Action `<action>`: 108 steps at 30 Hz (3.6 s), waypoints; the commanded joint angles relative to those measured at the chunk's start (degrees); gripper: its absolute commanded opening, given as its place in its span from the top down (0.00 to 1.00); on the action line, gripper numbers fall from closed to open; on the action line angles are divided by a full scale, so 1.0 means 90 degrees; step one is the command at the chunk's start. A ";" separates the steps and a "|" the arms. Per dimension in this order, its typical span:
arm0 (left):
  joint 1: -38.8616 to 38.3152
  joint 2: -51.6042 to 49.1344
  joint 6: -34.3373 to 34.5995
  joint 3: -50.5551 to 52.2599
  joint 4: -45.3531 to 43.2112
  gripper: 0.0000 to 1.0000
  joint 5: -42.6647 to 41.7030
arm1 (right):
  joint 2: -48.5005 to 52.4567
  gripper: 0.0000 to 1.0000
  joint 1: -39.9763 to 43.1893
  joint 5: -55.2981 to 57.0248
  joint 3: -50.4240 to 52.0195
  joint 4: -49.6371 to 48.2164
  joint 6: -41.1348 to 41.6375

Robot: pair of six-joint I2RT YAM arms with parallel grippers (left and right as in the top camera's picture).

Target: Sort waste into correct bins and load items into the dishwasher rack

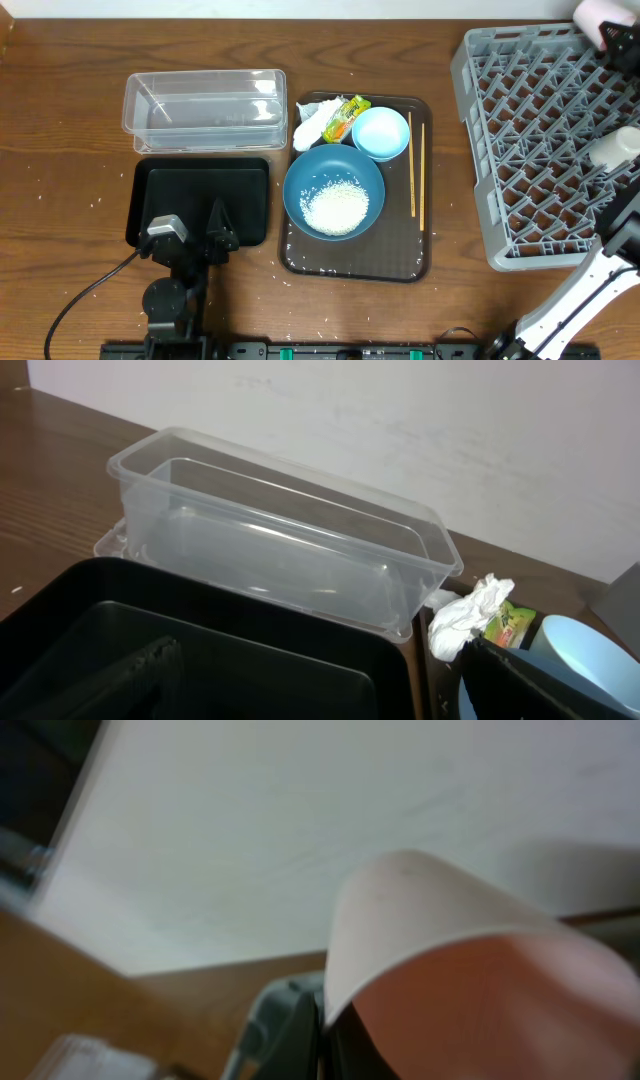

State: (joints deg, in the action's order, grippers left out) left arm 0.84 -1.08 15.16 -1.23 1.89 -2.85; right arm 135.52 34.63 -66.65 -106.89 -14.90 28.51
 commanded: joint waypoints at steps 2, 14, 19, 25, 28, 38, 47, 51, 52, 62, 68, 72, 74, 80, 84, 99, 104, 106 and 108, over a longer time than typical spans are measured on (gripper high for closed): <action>-0.0032 0.0005 -0.0058 0.0112 0.0219 0.09 0.0053 | 0.0437 0.99 0.0119 -0.0991 -0.0032 -0.0488 0.1605; -0.0032 0.0005 -0.0058 0.0112 0.0219 0.09 0.0053 | 0.0979 0.99 0.0636 -0.1445 -0.0027 -0.0342 0.2193; -0.0032 0.0005 -0.0058 0.0112 0.0219 0.09 0.0053 | 0.0928 0.98 0.0908 -0.1581 -0.0027 -0.0345 0.2484; -0.0032 0.0005 -0.0058 0.0112 0.0219 0.09 0.0053 | 0.0529 0.92 0.1081 -0.1545 -0.0027 -0.0321 0.2550; -0.0032 0.0005 -0.0058 0.0112 0.0219 0.09 0.0051 | 0.0202 0.79 0.1124 -0.1440 -0.0027 -0.0313 0.2596; -0.0032 0.0005 -0.0058 0.0112 0.0219 0.09 0.0053 | -0.0857 0.76 0.1168 -0.0872 -0.0027 0.0498 0.2652; -0.0032 0.0005 -0.0058 0.0112 0.0219 0.09 0.0053 | -0.2130 0.69 0.0583 0.1304 -0.0027 0.3871 -0.0185; -0.0032 0.0005 -0.0058 0.0112 0.0219 0.09 0.0053 | -0.2392 0.44 -0.0219 0.3844 -0.0029 0.5501 -0.1537; -0.0032 0.0005 -0.0058 0.0112 0.0219 0.09 0.0051 | -0.2392 0.41 -0.0410 0.4371 -0.0029 0.5714 -0.1681; -0.0032 0.0005 -0.0058 0.0112 0.0219 0.09 0.0051 | -0.2373 0.37 -0.1394 0.6356 -0.0027 0.6232 -0.1984; -0.0032 0.0005 -0.0058 0.0112 0.0219 0.09 0.0051 | -0.2302 0.37 -0.1392 0.6715 -0.0024 0.6402 -0.2062; -0.0032 0.0005 -0.0058 0.0112 0.0219 0.09 0.0051 | -0.2171 0.38 -0.1394 0.6715 -0.0024 0.6535 -0.2059; -0.0032 0.0005 -0.0058 0.0112 0.0219 0.09 0.0051 | -0.2059 0.39 -0.1394 0.6713 -0.0024 0.6584 -0.2059; -0.0032 0.0005 -0.0058 0.0112 0.0219 0.09 0.0053 | -0.1554 0.46 -0.1392 0.6037 -0.0024 0.6411 -0.2273; -0.0032 0.0005 -0.0058 0.0112 0.0219 0.09 0.0051 | -0.1426 0.59 -0.1392 0.5999 -0.0024 0.6222 -0.2268; -0.0032 0.0005 -0.0058 0.0112 0.0219 0.09 0.0053 | -0.1438 0.99 -0.0148 0.2659 -0.0743 0.5564 -0.2154; -0.0032 0.0005 -0.0058 0.0112 0.0219 0.09 0.0051 | -0.1027 0.99 0.0260 0.1076 -0.0741 0.4894 -0.2142; -0.0032 0.0005 -0.0058 0.0112 0.0219 0.09 0.0053 | -0.0731 0.99 0.0311 0.0194 -0.0743 0.4374 -0.1972; -0.0032 0.0005 -0.0058 0.0112 0.0219 0.09 0.0053 | -0.0374 0.99 0.0306 -0.0532 -0.0743 0.3674 -0.1557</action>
State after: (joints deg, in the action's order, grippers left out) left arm 0.84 -1.08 15.14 -1.23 1.91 -2.85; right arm 126.98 38.09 -55.09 -113.08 21.43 10.39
